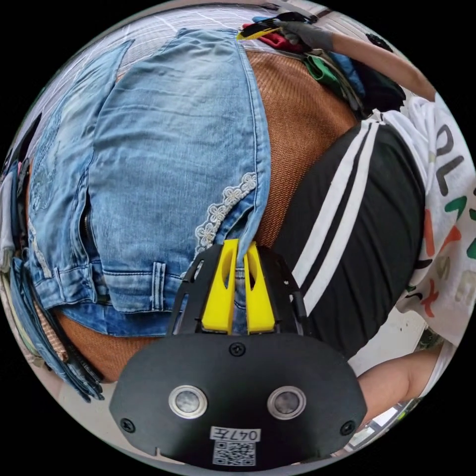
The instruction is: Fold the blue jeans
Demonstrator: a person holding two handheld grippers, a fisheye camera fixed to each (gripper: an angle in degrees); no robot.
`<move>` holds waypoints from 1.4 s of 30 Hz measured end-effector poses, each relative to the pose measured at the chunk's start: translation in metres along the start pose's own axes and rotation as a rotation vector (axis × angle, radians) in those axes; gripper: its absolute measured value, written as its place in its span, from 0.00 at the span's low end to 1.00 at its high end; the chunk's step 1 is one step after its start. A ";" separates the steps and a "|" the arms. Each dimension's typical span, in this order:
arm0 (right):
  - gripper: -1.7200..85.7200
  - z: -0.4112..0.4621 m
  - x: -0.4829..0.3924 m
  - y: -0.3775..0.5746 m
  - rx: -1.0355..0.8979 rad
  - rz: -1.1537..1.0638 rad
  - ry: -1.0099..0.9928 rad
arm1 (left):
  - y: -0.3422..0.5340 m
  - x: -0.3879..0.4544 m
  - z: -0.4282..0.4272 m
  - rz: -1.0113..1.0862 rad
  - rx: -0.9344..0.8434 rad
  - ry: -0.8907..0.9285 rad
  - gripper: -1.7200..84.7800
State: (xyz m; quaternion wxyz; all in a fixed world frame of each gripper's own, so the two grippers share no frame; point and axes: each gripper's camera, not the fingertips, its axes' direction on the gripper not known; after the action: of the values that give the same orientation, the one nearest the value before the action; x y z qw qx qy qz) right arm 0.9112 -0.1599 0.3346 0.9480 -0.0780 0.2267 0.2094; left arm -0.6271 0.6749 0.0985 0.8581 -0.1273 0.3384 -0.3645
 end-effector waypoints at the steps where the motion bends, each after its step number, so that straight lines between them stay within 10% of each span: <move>1: 0.08 -0.010 -0.004 0.002 0.066 -0.005 0.001 | 0.000 -0.005 0.001 -0.011 0.008 0.004 0.04; 8: 0.03 -0.013 -0.101 -0.031 0.189 -0.394 -0.031 | 0.006 0.001 -0.047 0.001 0.100 -0.023 0.10; 15: 0.02 0.013 -0.113 -0.089 0.215 -0.331 0.111 | 0.049 -0.039 -0.071 -0.151 0.251 -0.066 0.09; 24: 0.04 0.016 -0.076 -0.195 0.095 -0.164 0.081 | -0.019 -0.114 0.061 -0.204 -0.062 0.111 0.04; 42: 0.07 -0.014 -0.183 -0.286 -0.147 -0.835 0.269 | -0.022 -0.103 0.073 -0.290 -0.051 -0.020 0.01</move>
State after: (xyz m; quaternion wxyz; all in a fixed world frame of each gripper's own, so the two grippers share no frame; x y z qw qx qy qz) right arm 0.8812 -0.4875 0.4218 0.9054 -0.2566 0.2814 -0.1879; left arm -0.6419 0.7304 0.2124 0.7964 -0.2003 0.3171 -0.4744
